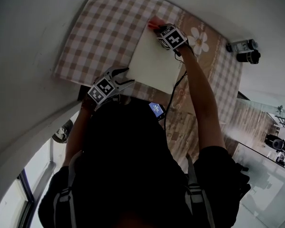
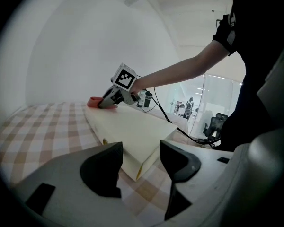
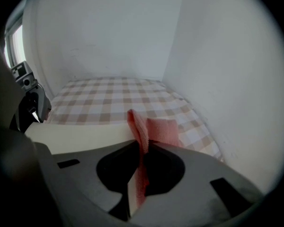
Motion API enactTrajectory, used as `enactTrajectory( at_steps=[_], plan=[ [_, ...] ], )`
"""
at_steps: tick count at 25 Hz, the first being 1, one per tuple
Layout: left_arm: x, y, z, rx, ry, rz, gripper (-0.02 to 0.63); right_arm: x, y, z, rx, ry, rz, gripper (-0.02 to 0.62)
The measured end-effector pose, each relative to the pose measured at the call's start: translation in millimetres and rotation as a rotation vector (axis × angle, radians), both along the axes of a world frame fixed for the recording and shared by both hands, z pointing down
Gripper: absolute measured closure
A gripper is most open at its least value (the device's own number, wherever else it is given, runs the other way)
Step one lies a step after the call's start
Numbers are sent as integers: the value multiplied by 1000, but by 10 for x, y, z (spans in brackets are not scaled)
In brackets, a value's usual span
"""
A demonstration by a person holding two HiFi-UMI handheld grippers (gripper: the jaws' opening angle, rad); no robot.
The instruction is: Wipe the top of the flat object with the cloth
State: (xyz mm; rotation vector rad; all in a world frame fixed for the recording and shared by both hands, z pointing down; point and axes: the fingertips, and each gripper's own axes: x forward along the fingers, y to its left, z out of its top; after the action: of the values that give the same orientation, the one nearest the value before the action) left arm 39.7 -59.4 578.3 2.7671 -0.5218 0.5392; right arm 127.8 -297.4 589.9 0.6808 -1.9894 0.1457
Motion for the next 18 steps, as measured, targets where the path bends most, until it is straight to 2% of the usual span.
enactTrajectory(
  at_steps=[2,6,18],
  plan=[
    [8,17,9,-6,-6,20,330,-7,31,4,-7,-15,12,577],
    [24,19,26,19,-43,43,330,-20,95,4,-12,-30,18,577],
    [24,29,61,56,-81,51,334,-101,331,11,-16,-21,-7,577]
  ],
)
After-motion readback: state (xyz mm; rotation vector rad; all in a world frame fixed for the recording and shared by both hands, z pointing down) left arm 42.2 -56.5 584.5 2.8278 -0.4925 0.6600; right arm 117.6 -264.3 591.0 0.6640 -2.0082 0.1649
